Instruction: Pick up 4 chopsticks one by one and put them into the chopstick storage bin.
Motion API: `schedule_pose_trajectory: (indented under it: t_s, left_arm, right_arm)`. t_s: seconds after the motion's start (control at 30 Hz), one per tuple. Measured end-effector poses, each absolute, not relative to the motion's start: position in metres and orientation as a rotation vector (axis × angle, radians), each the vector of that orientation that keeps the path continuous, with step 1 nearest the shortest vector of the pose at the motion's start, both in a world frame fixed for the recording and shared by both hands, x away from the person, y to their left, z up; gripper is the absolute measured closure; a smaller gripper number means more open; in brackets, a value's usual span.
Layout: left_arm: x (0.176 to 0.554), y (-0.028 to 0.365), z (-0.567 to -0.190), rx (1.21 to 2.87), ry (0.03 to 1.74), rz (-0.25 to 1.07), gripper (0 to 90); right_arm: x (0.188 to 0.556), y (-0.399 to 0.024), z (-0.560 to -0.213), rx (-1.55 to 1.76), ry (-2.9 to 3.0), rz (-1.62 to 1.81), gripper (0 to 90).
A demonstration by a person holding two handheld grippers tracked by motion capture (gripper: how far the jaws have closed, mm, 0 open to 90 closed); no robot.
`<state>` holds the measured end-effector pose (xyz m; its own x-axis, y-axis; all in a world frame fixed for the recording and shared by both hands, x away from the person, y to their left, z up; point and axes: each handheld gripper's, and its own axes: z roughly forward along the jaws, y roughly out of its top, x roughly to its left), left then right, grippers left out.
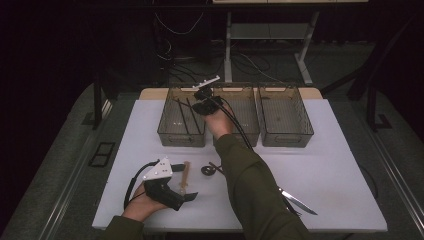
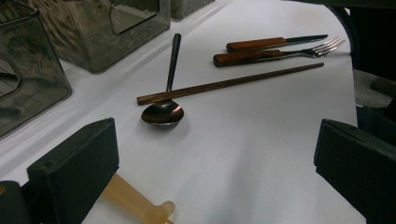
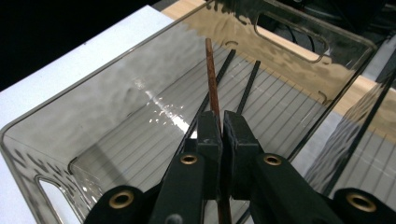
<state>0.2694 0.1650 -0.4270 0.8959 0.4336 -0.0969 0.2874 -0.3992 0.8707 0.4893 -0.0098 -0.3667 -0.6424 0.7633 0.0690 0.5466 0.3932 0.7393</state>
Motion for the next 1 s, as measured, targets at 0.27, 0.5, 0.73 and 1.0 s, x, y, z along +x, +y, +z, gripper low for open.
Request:
schedule_pose_trajectory:
  t_s: [0.27, 0.5, 0.73, 1.0]
  left_arm:
    - [0.269, 0.164, -0.427, 2.013, 0.521, 0.172, 0.0]
    - [0.269, 0.165, -0.427, 2.010, 0.523, 0.172, 0.0]
    - [0.270, 0.166, -0.427, 2.011, 0.519, 0.177, 0.0]
    - [0.270, 0.166, -0.427, 2.014, 0.517, 0.185, 0.0]
  right_arm:
    - [0.489, -0.002, -0.371, 1.149, 2.383, 1.062, 84.5]
    - [0.490, -0.005, -0.371, 1.141, 2.378, 1.055, 67.1]
    - [0.489, -0.015, -0.364, 1.154, 2.392, 1.104, 55.9]
    - [0.475, -0.035, -0.352, 1.114, 2.416, 1.174, 44.4]
